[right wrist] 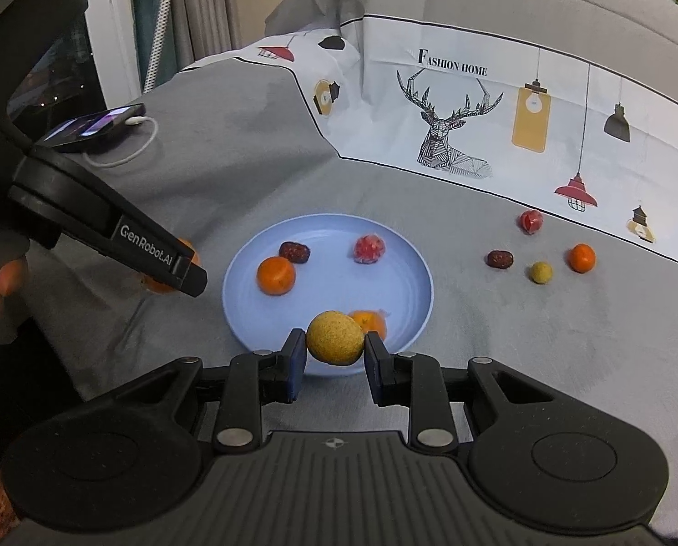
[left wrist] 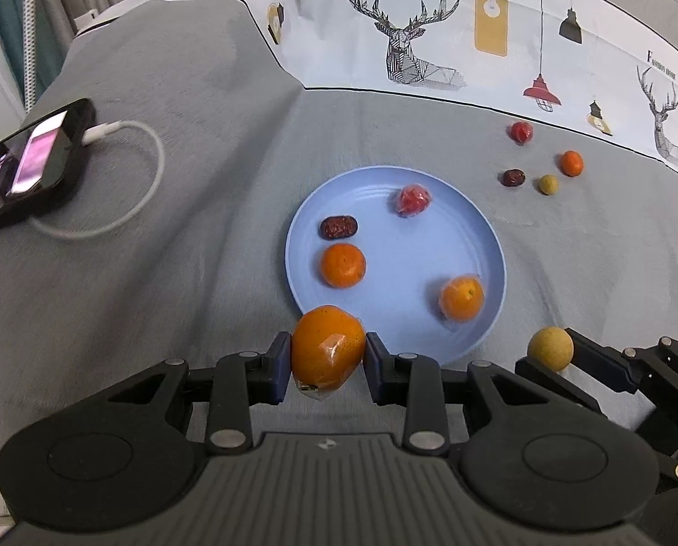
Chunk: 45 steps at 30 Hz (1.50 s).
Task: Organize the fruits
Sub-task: 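Carry the mandarin and yellow fruit over the blue plate with both tools, then open both tools to release the mandarin and yellow fruit onto the plate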
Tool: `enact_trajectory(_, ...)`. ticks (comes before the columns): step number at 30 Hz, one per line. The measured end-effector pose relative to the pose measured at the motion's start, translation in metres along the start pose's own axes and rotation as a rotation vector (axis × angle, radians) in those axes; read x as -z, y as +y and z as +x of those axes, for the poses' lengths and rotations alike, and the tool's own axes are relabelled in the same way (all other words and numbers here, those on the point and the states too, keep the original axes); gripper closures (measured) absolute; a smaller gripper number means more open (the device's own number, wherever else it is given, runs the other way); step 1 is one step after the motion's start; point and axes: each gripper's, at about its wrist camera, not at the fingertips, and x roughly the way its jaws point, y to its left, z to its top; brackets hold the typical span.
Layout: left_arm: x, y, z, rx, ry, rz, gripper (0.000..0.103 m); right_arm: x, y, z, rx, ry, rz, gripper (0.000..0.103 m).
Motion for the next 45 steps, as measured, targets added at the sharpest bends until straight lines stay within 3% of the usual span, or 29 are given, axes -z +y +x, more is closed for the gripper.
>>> enact_trajectory(11, -0.035, -0.008, 0.049, 0.006, 0.014, 0.044, 0.066, -0.021, -0.021, 0.056, 0.042, 0.026, 0.025, 0.074)
enact_trajectory(22, -0.046, -0.010, 0.081, -0.013, 0.039, 0.076, 0.066, -0.026, -0.025, 0.089, 0.042, 0.063, 0.012, 0.074)
enact_trajectory(24, -0.047, -0.010, 0.083, -0.020, 0.036, 0.080, 0.060, -0.029, -0.024, 0.093, 0.029, 0.065, 0.008, 0.073)
enact_trajectory(25, -0.047, -0.009, 0.083, -0.020, 0.027, 0.080, 0.051, -0.031, -0.024, 0.095, 0.022, 0.068, 0.010, 0.071)
enact_trajectory(27, -0.048, -0.007, 0.075, -0.018, -0.019, 0.066, 0.005, -0.034, -0.023, 0.094, 0.031, 0.062, 0.014, 0.035)
enact_trajectory(28, -0.047, -0.006, 0.068, -0.014, -0.054, 0.055, 0.000, -0.035, -0.023, 0.091, 0.038, 0.054, 0.011, 0.028)
enact_trajectory(30, -0.045, -0.006, 0.055, 0.000, -0.103, 0.053, 0.000, -0.035, -0.021, 0.085, 0.052, 0.050, -0.004, 0.016)
enact_trajectory(33, -0.038, -0.010, 0.047, 0.002, -0.077, 0.088, 0.000, -0.029, -0.024, 0.070, 0.069, 0.072, -0.008, 0.009)
enact_trajectory(40, 0.003, -0.010, 0.022, -0.044, -0.047, 0.099, 0.000, -0.001, -0.034, 0.023, 0.063, 0.142, 0.069, 0.003)
enact_trajectory(45, 0.030, -0.004, -0.003, -0.069, -0.035, 0.068, 0.000, 0.011, -0.020, -0.006, 0.057, 0.144, 0.087, 0.001)
